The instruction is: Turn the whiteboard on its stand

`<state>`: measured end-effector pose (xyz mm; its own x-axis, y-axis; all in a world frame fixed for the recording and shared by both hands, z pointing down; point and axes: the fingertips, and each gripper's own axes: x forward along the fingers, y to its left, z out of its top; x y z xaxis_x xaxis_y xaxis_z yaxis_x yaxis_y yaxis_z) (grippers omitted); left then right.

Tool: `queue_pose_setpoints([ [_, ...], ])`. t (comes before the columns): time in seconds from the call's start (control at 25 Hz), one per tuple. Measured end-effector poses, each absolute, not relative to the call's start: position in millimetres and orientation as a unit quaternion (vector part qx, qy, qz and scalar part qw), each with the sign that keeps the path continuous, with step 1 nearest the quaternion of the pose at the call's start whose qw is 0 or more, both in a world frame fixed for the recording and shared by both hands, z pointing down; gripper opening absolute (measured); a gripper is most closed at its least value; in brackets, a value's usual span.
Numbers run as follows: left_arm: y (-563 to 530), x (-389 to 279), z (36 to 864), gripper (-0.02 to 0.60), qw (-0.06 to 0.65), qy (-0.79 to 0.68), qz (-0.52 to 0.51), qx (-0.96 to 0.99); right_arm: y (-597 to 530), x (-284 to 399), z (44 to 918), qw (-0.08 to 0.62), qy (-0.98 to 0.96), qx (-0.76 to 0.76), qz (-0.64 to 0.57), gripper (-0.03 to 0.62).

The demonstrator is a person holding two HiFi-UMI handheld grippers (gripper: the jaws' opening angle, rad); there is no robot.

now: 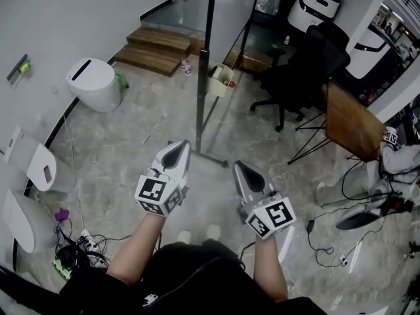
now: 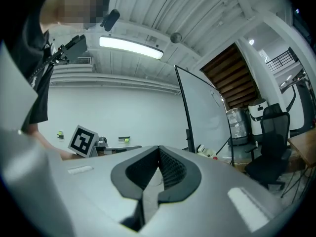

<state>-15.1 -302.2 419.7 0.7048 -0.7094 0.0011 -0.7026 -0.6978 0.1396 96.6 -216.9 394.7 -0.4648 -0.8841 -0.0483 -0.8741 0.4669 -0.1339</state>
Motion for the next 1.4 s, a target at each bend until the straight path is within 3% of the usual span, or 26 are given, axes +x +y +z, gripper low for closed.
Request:
queue_pose_setpoints([
  [0.72,-426.8,21.5,426.6,0.005,0.003,-0.413,0.023,0.910,-287.2,123.4,390.9,0.049,0.858,-0.510,-0.029,0.008],
  [0.96,-494.2,31.7,429.8,0.088,0.011,-0.432,0.028,0.901,-302.4,129.8,395.8,0.048,0.855,-0.515,-0.032,0.008],
  [1.4,-577.0,59.1,419.4,0.128,-0.008,-0.455,0.047,0.889,-355.5,136.1,383.9,0.054,0.851,-0.522,-0.032,0.008],
])
